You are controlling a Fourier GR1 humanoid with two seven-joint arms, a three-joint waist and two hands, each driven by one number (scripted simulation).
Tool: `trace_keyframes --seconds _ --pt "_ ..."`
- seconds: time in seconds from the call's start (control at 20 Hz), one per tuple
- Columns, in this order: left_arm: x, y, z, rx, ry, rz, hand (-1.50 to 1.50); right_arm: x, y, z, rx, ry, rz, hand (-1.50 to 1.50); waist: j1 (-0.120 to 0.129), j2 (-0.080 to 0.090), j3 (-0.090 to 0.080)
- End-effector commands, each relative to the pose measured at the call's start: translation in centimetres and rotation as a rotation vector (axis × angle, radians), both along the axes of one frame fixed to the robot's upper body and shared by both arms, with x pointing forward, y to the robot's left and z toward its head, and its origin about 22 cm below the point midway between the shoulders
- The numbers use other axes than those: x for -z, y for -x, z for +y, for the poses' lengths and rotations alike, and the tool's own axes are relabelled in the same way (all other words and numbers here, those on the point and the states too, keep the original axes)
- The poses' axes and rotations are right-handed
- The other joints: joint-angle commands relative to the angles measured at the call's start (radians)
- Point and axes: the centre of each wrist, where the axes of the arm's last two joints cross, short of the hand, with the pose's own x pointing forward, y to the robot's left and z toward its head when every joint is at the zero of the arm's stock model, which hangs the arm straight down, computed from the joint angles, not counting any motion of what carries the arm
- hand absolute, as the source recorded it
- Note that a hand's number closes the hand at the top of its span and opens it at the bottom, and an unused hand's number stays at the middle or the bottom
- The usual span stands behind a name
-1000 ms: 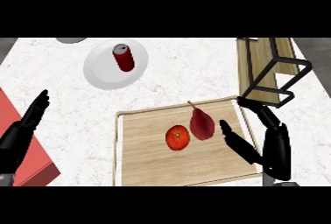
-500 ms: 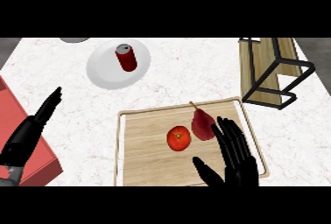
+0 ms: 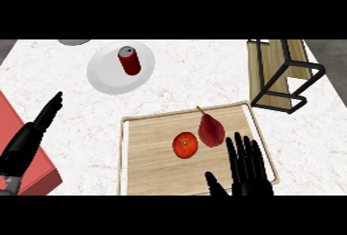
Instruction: Pick the tomato from the tray and place it in the tiered shelf
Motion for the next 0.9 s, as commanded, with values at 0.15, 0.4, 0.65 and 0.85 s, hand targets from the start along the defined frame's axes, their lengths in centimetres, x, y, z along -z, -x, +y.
trace_keyframes --seconds 0.15,0.4,0.65,0.85 --pt "1.4 -0.1 -1.0 -0.005 0.031 0.023 0.00 -2.6 1.1 3.4 0.212 0.173 0.176 -1.50 0.023 0.014 -0.012" --pt "2.1 -0.5 -1.8 0.040 0.044 0.031 0.00 -4.8 1.8 7.2 0.328 0.220 0.259 -1.50 0.044 0.018 -0.010" --pt "2.2 -1.0 -2.1 0.034 0.034 0.011 0.00 -5.5 2.3 10.5 0.414 0.250 0.276 -1.50 0.060 0.016 -0.006" --pt "1.7 -1.8 -2.0 0.037 0.051 0.019 0.00 -5.9 1.8 11.2 0.413 0.266 0.288 -1.50 0.057 0.015 -0.005"
